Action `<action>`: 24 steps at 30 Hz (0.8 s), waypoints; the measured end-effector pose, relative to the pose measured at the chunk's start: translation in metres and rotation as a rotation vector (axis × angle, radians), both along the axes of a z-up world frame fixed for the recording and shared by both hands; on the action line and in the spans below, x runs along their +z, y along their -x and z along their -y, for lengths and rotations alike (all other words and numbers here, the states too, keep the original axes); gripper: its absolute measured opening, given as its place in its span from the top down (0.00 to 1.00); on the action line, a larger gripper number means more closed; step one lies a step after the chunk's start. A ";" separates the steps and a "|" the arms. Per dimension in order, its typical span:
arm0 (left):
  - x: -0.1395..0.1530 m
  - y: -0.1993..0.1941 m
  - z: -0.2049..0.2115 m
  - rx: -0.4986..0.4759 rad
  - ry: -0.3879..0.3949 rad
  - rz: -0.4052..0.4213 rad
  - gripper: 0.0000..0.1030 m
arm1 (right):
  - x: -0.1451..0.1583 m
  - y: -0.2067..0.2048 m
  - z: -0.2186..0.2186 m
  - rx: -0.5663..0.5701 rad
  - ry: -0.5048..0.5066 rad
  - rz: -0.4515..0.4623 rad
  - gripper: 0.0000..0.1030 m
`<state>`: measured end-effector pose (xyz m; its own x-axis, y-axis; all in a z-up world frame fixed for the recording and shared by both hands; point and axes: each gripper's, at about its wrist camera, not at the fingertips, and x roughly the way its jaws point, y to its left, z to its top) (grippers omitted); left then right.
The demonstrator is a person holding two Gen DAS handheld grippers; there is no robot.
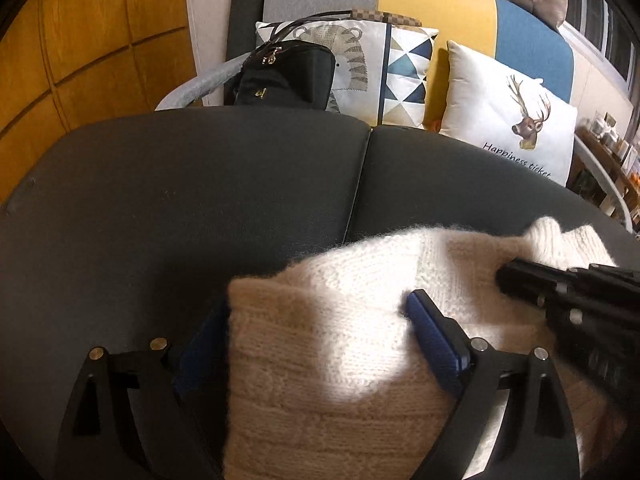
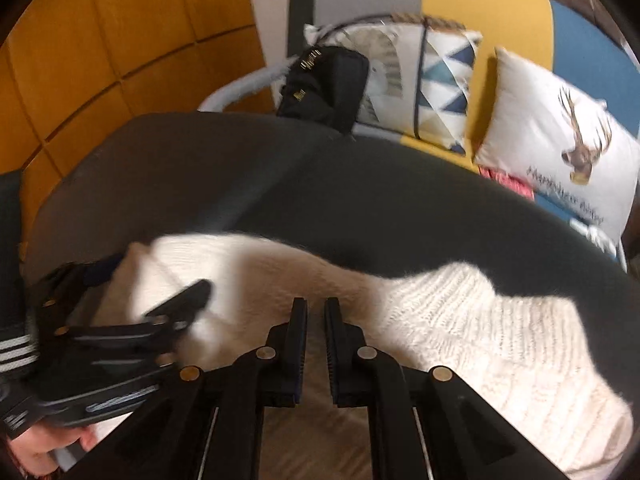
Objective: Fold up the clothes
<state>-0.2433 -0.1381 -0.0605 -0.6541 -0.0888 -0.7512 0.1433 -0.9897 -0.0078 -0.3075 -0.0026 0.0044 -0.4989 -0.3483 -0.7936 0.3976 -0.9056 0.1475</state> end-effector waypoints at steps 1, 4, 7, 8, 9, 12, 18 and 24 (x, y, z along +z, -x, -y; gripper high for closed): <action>0.000 0.000 -0.001 0.000 0.003 -0.001 0.11 | -0.001 0.003 -0.004 -0.029 0.015 0.008 0.99; -0.001 -0.003 0.000 0.001 0.001 -0.006 0.11 | -0.004 0.012 -0.014 -0.093 0.046 0.031 1.00; -0.001 -0.001 0.001 0.000 -0.005 -0.008 0.11 | -0.005 0.011 -0.014 -0.110 0.027 -0.003 1.00; -0.001 -0.001 0.002 0.000 -0.006 -0.008 0.11 | -0.004 0.011 -0.014 -0.110 0.025 -0.003 1.00; -0.001 -0.001 0.002 0.000 -0.008 -0.009 0.11 | -0.003 0.011 -0.014 -0.108 0.025 0.002 1.00; -0.001 0.000 0.003 -0.001 -0.012 -0.009 0.11 | 0.017 0.004 -0.032 -0.119 0.109 0.007 0.97; -0.001 0.000 0.002 0.001 0.002 -0.009 0.11 | 0.029 -0.015 -0.063 -0.120 0.098 0.023 0.91; -0.002 0.000 0.000 0.003 0.003 -0.011 0.11 | 0.010 -0.003 -0.053 -0.131 0.005 0.009 0.97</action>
